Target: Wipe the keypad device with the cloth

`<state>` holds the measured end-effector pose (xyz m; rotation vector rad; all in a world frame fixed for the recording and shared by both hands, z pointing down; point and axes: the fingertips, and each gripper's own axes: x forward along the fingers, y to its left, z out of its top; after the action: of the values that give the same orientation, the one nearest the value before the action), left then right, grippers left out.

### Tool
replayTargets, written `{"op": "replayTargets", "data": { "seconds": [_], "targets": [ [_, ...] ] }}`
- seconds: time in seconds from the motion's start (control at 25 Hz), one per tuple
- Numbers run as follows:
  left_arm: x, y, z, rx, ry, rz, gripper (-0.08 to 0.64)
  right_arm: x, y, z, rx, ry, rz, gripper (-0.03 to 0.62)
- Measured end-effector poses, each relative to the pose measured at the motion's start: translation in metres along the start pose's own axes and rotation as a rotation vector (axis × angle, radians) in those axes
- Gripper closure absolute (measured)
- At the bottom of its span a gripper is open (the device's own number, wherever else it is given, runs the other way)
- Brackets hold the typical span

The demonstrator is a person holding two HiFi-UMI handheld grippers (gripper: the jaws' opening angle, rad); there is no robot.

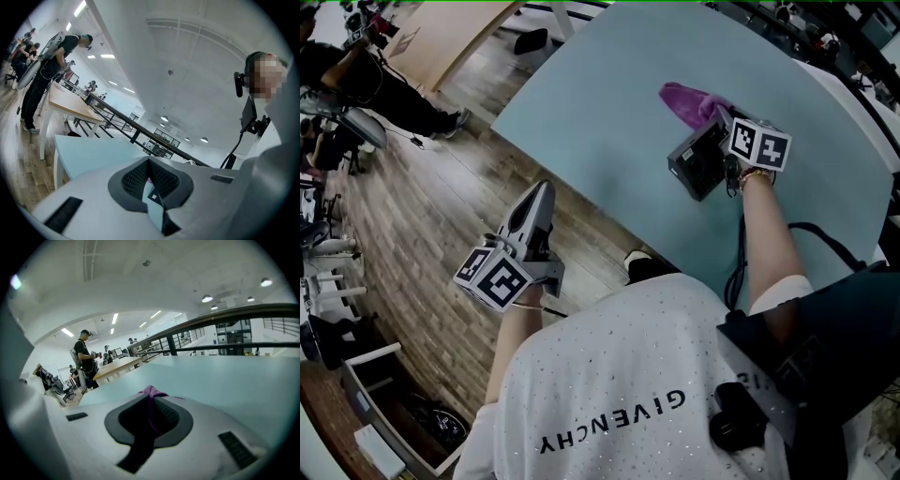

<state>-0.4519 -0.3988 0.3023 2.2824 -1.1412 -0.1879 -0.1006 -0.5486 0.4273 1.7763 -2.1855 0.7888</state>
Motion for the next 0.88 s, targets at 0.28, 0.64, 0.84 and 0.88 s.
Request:
{"op": "replayTargets", "data": {
  "seconds": [0.28, 0.64, 0.84, 0.88],
  "targets": [
    [0.002, -0.011, -0.005, 0.006, -0.001, 0.002, 0.56, -0.009, -0.018, -0.005, 0.286, -0.016, 0.057, 0.566],
    [0.005, -0.008, -0.009, 0.006, 0.006, -0.003, 0.56, -0.012, -0.05, -0.045, 0.428, 0.042, -0.024, 0.566],
    [0.01, -0.007, -0.01, 0.008, 0.008, -0.008, 0.56, -0.012, -0.06, -0.059, 0.442, 0.066, -0.054, 0.566],
    [0.01, -0.005, -0.01, 0.009, 0.009, -0.009, 0.56, -0.012, -0.06, -0.063, 0.446, 0.07, -0.059, 0.566]
  ]
}}
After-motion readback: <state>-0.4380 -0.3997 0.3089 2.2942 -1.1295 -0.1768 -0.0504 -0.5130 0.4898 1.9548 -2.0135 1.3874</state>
